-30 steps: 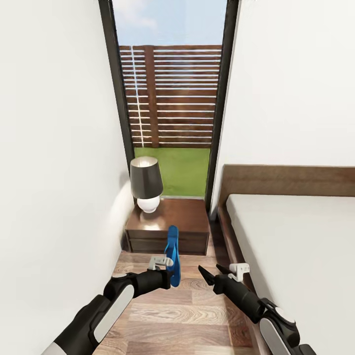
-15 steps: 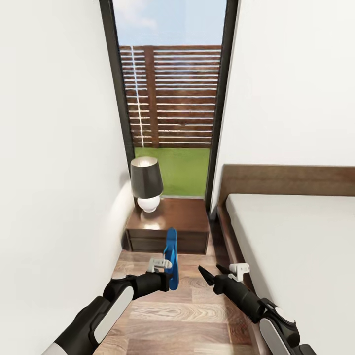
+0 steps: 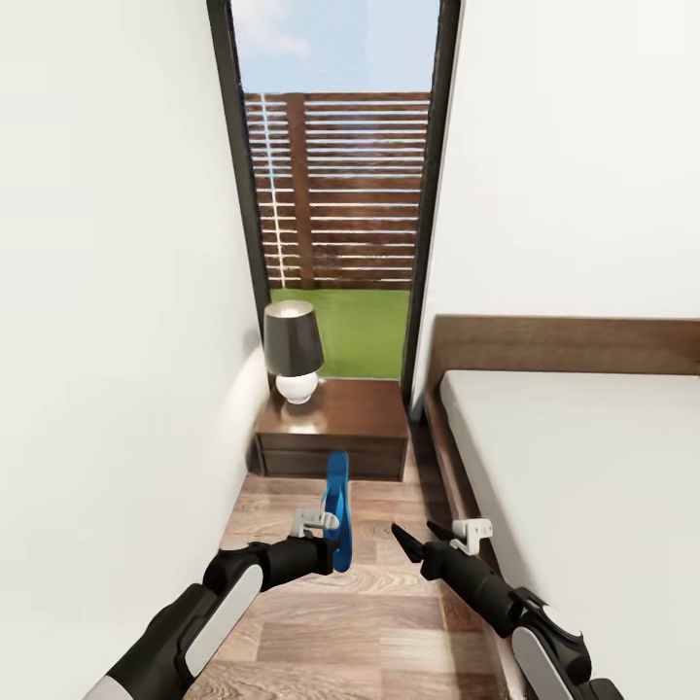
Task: In the bedroom, move the book from the bed onto either nightstand, and place the two sandals side by side next to the bed.
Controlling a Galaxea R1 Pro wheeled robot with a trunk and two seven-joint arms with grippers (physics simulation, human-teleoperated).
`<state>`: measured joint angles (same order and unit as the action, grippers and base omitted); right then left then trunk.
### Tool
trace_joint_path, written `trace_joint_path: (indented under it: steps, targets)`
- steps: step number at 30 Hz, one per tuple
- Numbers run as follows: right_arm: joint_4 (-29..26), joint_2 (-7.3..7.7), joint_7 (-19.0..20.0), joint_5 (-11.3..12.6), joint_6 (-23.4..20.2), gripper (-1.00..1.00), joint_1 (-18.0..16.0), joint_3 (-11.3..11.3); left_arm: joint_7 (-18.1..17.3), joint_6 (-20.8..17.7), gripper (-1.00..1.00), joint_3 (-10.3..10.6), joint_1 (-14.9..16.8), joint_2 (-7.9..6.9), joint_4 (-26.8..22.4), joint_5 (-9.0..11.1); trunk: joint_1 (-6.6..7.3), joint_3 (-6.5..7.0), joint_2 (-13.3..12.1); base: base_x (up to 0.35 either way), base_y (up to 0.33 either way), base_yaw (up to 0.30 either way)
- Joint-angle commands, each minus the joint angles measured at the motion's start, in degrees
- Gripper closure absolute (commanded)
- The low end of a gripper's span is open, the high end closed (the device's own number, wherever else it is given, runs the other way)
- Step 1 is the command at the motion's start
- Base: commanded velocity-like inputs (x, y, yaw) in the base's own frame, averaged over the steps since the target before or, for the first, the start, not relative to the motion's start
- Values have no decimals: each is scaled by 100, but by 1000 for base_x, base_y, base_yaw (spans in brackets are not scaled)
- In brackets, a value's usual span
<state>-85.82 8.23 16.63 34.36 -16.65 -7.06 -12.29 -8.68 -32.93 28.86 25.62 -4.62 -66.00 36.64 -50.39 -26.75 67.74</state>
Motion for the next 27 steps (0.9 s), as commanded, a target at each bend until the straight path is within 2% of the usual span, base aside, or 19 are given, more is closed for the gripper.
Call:
trace_joint_path:
  steps: [1,27]
  targets:
    - [-4,3,-2,53,-31,-100,-2,-2,-3,-20,100,5,5,-2,-6,19,4,-6,4,-339,0,0]
    - [-4,3,18,54,-33,-100,0,-2,-3,-20,100,-1,5,-4,-10,27,4,-6,4,-339,0,0]
